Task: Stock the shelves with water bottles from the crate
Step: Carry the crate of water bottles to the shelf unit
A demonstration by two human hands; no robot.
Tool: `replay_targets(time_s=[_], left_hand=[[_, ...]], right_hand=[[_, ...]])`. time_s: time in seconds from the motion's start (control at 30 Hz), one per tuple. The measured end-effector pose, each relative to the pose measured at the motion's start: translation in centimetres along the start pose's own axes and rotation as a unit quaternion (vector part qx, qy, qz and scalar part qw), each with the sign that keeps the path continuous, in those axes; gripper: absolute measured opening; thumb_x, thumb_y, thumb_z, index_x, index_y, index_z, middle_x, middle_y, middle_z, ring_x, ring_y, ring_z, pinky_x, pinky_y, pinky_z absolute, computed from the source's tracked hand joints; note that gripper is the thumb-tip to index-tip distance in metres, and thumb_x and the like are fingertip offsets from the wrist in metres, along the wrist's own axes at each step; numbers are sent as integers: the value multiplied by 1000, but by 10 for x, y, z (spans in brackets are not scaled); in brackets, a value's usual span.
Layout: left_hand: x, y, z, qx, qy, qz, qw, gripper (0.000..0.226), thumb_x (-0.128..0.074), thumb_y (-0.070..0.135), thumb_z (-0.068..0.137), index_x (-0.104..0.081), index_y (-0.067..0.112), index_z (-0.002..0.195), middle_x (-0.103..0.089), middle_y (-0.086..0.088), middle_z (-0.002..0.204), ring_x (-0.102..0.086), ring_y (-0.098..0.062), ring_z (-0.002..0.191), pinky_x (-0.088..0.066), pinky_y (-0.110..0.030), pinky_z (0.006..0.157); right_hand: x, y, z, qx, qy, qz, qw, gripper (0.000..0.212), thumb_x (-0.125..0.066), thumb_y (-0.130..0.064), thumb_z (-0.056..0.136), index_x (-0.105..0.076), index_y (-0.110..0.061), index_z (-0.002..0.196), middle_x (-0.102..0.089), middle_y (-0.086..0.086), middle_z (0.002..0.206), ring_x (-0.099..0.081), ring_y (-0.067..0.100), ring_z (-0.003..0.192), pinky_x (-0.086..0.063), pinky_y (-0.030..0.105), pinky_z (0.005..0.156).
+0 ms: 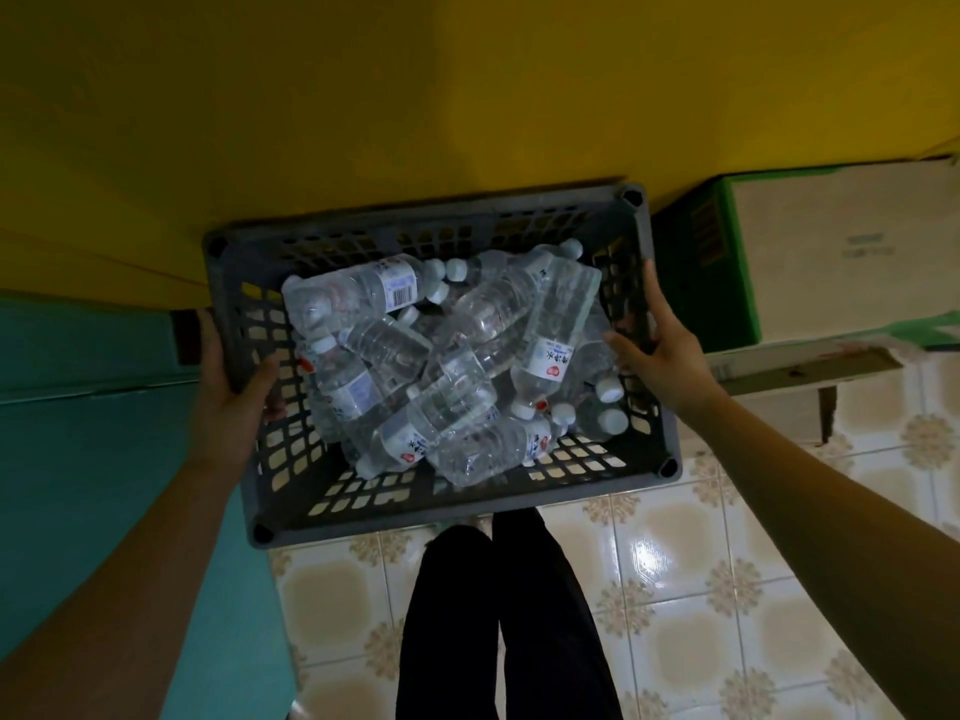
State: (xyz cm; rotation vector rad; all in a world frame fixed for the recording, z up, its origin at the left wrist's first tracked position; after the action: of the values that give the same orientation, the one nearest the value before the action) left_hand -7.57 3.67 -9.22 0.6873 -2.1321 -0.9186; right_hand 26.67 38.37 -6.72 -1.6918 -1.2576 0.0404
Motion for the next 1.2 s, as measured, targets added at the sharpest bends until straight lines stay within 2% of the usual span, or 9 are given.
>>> replay_targets(time_s=[0.07,0.2,0.37,0.5,0.57,0.7,0.93,1.13,1.2], left_hand=[[-3,6,-5,-33,-1,11,999,75,-56,21,100,-10,48,152,-65,29,84,-59,-8,67,-54,-28,63],[-4,5,2,-37,-32,-12,999,79,-50,3,100,-11,45,153,-52,-2,74,-42,-8,48,-43,-23,48],[-3,-5,9,-40,-57,-44,997,79,-41,-5,101,-15,50,151,-58,0,68,-53,-11,51,-54,-24,50],[-3,-3,8,-58,-54,-67,995,72,-36,-1,104,-16,51,151,-35,-9,62,-27,-17,45,-19,-32,42],[-4,-5,9,-57,-50,-59,995,67,-36,8,106,-18,57,147,-25,-5,61,-16,-17,49,-12,-32,46],[-3,-6,8,-18,-43,-33,998,68,-37,10,106,-19,64,143,-25,3,56,-19,-9,44,-17,-25,46],[4,10,-29,11,-59,-27,998,76,-34,0,105,-20,65,142,-28,6,52,-18,-11,47,-22,-20,45],[29,58,-113,12,-79,22,997,80,-41,-1,102,-21,66,141,-37,-9,65,-19,-17,52,-21,-29,47],[34,88,-149,3,-82,50,995,77,-53,11,100,-17,65,143,-64,-2,109,-38,-18,54,-39,-30,47]], right_hand=[[2,4,2,1,18,2,1000,88,-65,-31,92,-4,-56,148,-64,-16,109,-70,8,83,-57,25,80],[5,6,5,13,48,14,999,84,-65,-28,92,-10,-58,147,-53,-23,121,-70,3,79,-58,23,76],[2,8,10,17,41,36,998,78,-60,-23,96,-13,-63,144,-42,-27,140,-50,10,128,-47,47,104],[-1,14,15,22,14,71,997,75,-53,-18,99,-12,-62,145,-40,-21,146,-60,8,93,-54,43,87],[-2,17,15,16,4,90,996,75,-55,-21,99,-12,-64,143,-40,-13,150,-60,14,98,-52,41,81],[-3,11,11,-5,-10,94,995,79,-57,-20,97,-11,-67,141,-41,-13,149,-52,21,126,-49,54,97],[10,7,-27,-30,-41,126,991,82,-56,-8,97,-13,-58,147,-37,-12,152,-47,17,134,-46,58,101],[46,-28,-128,-67,-52,143,986,86,-60,-9,94,-12,-55,148,-38,-11,150,-44,12,135,-41,49,109],[64,-40,-171,-83,-33,142,986,86,-64,-16,92,-11,-52,150,-48,-20,136,-53,7,122,-44,45,106]])
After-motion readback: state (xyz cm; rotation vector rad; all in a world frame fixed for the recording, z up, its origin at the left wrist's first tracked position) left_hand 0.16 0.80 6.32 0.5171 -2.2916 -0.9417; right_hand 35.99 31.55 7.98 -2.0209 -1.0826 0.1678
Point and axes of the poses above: each hand's wrist, its own z-axis towards the middle knuckle, its own x-axis out of the back of the hand, y = z × x, the point moved 9 cm from there along z, towards the middle knuckle
